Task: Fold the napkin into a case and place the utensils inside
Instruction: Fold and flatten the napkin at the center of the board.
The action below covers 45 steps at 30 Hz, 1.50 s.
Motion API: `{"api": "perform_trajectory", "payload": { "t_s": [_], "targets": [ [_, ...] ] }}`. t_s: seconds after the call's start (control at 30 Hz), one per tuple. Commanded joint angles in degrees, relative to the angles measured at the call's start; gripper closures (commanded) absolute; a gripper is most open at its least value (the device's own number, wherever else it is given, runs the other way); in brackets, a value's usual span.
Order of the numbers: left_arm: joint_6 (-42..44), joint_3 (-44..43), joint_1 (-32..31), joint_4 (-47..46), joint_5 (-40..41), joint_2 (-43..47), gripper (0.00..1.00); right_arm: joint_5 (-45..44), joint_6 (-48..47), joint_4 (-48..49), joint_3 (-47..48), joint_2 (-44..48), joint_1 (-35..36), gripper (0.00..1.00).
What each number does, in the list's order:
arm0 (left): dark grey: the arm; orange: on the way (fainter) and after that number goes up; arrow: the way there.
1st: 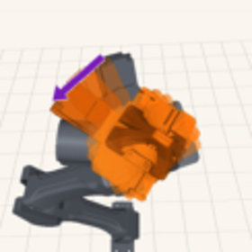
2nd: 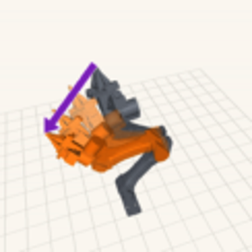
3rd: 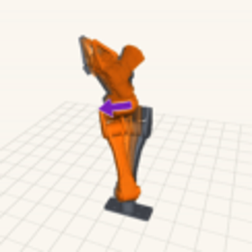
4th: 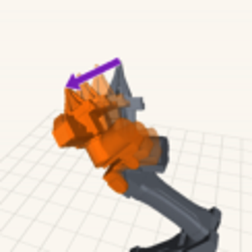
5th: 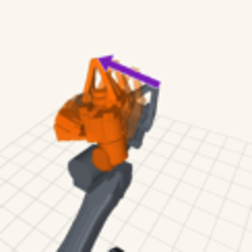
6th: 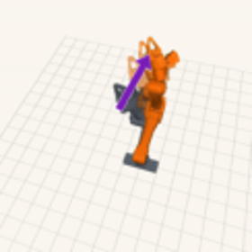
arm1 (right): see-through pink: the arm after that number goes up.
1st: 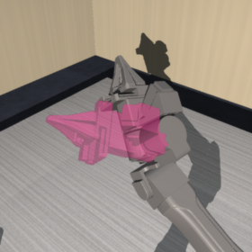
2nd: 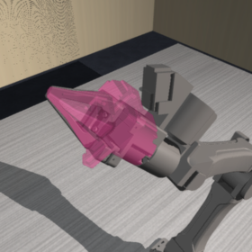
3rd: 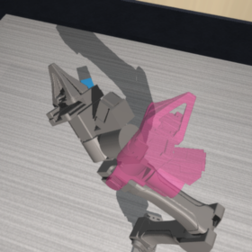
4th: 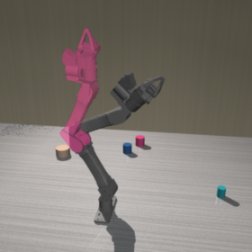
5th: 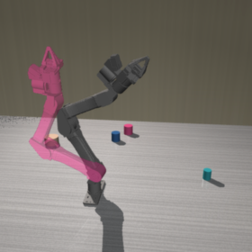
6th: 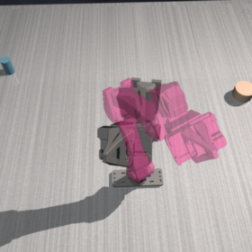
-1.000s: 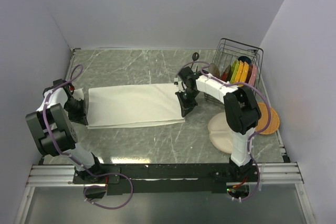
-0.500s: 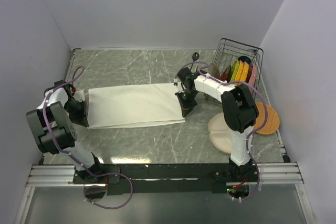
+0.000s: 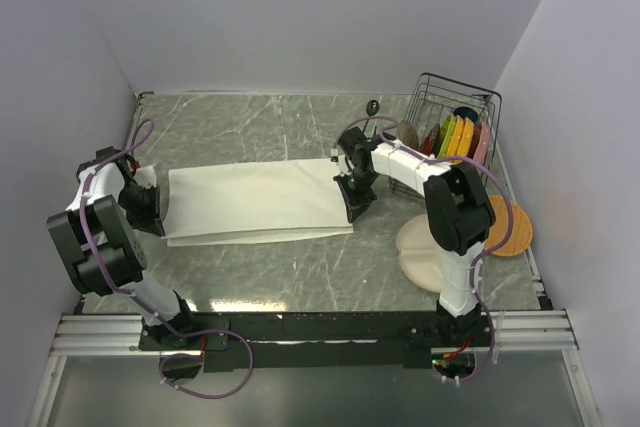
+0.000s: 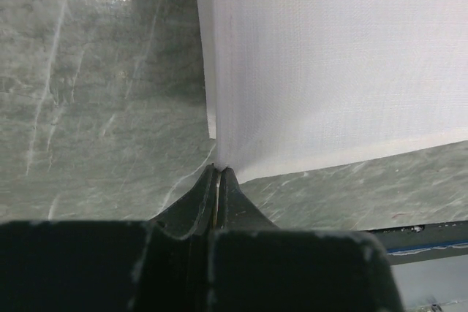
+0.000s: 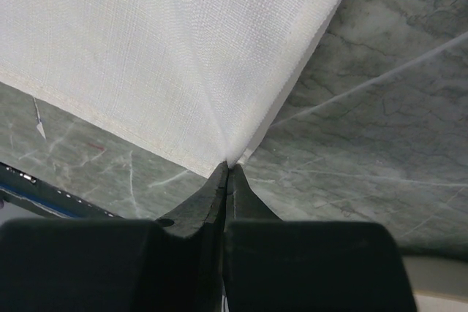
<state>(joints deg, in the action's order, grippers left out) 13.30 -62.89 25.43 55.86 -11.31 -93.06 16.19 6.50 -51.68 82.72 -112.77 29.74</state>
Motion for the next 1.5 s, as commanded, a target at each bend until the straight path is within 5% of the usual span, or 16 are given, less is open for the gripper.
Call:
{"api": "perform_trajectory", "payload": {
  "t_s": [0.0, 1.47],
  "targets": [
    [1.91, -2.06, 0.58, 2.77, -0.82, 2.88, 0.99, -0.1, -0.96, -1.76, 1.4, 4.58, -0.12, 1.0],
    [2.87, 3.92, 1.64, -1.98, 0.68, -0.28, 0.99, -1.95, -0.53, -1.32, 0.6, -0.61, 1.91, 1.0]
  ]
}}
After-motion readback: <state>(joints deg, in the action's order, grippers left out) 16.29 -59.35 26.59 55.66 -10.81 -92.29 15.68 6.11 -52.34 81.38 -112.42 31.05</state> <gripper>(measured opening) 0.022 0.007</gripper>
